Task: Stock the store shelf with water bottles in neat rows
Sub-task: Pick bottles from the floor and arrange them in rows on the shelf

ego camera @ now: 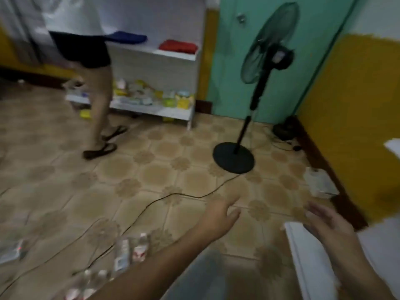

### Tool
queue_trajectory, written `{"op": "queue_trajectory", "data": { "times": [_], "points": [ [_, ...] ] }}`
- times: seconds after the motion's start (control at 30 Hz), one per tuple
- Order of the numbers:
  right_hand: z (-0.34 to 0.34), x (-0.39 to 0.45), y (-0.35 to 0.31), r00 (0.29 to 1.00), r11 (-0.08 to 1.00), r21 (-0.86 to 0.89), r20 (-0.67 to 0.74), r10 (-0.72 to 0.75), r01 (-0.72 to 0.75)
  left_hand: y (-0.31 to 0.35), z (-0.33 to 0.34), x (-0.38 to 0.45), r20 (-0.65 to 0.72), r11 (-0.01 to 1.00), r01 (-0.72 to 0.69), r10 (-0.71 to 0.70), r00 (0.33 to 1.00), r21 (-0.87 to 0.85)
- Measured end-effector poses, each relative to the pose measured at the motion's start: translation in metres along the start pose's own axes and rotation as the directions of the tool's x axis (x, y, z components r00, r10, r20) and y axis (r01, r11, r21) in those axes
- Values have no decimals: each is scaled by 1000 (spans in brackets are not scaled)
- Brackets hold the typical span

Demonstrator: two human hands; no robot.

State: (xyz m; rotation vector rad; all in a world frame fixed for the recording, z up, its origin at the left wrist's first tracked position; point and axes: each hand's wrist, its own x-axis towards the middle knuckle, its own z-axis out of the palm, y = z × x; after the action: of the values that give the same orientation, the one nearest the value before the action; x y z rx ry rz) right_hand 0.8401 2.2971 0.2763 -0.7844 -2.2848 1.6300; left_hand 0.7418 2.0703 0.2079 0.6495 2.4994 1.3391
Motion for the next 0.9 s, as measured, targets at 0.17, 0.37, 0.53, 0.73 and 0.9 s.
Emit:
{"op": "queue_trajectory", "data": {
  "times": [0.17,0.37,0.53,0.73,0.9],
  "points": [
    [136,48,35,947,995,-16,306,96,-96,-122,-33,-32,-144,949,309,-314,938,-59],
    [290,78,107,786,979,-132,583,205,-157,-241,-33,-72,-246,795,589,-606,756,-147],
    [419,87,184,652,946,-274,687,320,-176,-342,-14,-80,-240,643,747,-762,601,-172],
    [535,65,290,553,885,-429,700,453,-182,-439,17,-65,-172,488,855,-870,462,-173],
    [589,39,384,465,825,-515,686,560,-234,-492,50,-57,-146,427,876,-904,403,-226]
  ]
}}
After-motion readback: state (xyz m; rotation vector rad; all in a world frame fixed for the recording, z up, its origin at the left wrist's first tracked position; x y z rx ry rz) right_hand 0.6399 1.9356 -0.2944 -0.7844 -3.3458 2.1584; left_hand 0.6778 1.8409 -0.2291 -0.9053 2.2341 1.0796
